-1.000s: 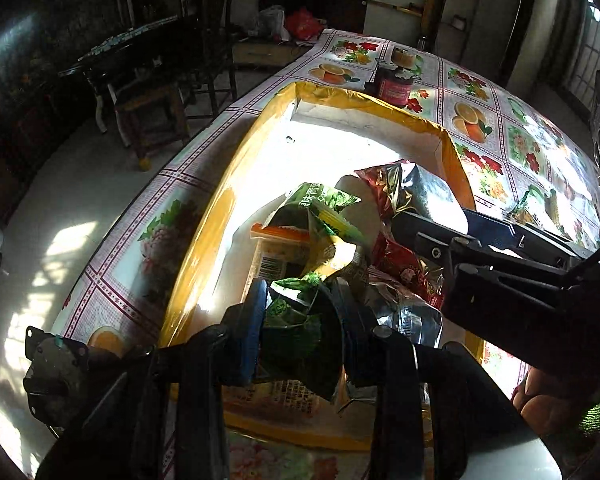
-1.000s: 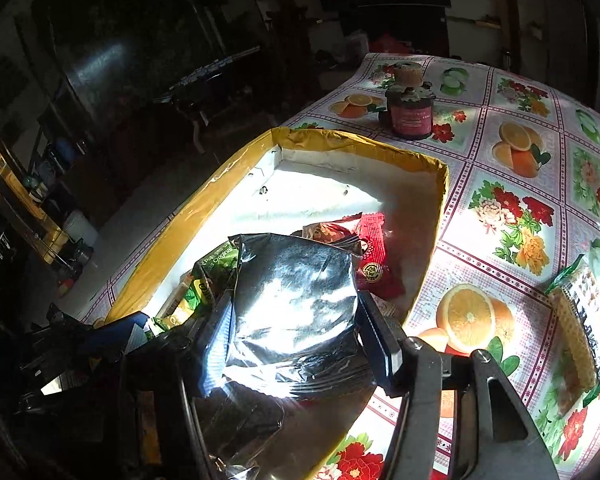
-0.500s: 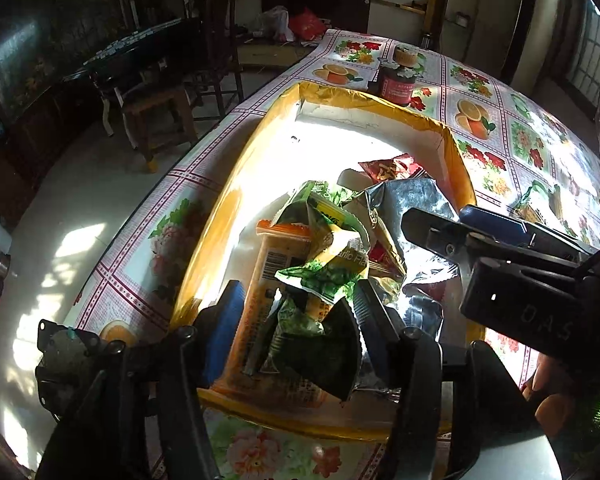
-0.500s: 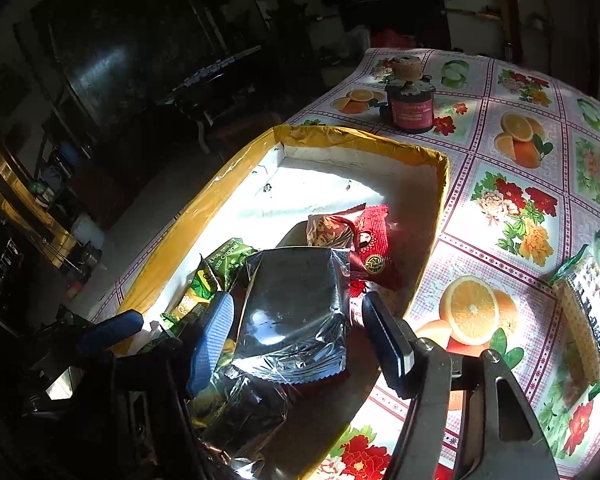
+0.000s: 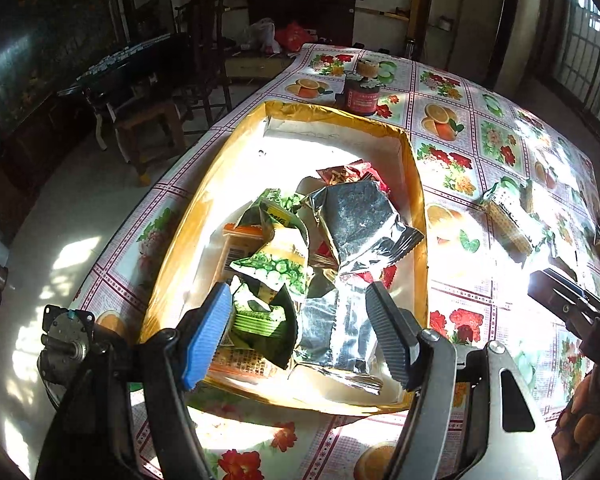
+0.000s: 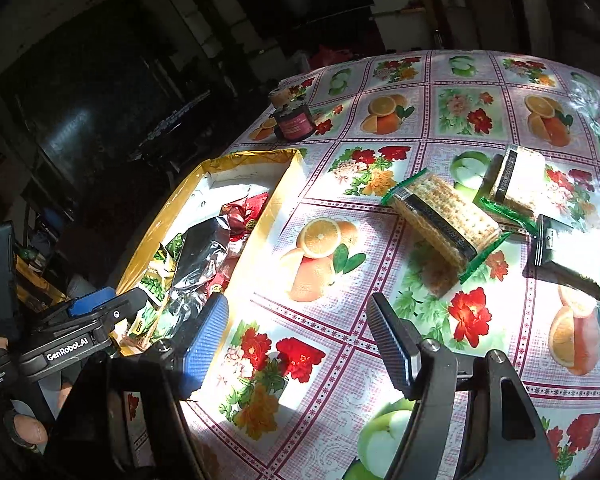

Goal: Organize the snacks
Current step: 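Open both tools to drop the green snack and foil bag into the box, then move both tools back to the snacks on the table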

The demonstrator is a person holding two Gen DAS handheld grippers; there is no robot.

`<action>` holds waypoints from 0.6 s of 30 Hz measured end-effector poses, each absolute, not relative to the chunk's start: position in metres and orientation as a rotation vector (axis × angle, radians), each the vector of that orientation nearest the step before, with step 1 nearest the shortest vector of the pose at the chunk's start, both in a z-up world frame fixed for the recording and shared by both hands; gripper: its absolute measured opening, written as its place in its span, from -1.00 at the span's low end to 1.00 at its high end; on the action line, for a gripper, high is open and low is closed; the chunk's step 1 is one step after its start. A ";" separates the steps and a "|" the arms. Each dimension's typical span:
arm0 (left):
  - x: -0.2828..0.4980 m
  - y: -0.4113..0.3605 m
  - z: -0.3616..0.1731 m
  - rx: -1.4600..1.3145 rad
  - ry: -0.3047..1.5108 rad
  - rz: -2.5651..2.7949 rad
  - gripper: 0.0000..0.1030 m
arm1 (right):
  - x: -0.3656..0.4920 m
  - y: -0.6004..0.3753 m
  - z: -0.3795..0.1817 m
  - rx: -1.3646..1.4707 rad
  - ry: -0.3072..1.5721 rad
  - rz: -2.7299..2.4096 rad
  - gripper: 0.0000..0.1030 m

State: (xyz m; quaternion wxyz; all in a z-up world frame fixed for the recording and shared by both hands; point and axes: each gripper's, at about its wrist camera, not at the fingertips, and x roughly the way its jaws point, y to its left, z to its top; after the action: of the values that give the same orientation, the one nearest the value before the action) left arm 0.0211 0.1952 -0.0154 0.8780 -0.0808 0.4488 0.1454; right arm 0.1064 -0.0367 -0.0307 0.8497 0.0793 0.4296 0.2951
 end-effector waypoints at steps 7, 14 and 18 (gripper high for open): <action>0.027 0.152 -0.010 -0.125 0.937 0.222 0.41 | 0.094 -0.104 -0.045 0.235 0.920 0.500 0.39; 0.038 0.107 -0.010 -0.104 0.957 0.117 0.59 | 0.083 -0.148 -0.049 0.286 0.906 0.434 0.40; 0.050 0.089 -0.015 -0.110 0.989 0.078 0.60 | 0.082 -0.166 -0.051 0.308 0.900 0.404 0.40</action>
State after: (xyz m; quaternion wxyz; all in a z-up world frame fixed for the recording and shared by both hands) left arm 0.0500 0.0891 -0.0154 0.8781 -0.0528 0.4741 0.0372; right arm 0.0823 -0.1662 -0.0507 0.8694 0.1473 0.4304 0.1930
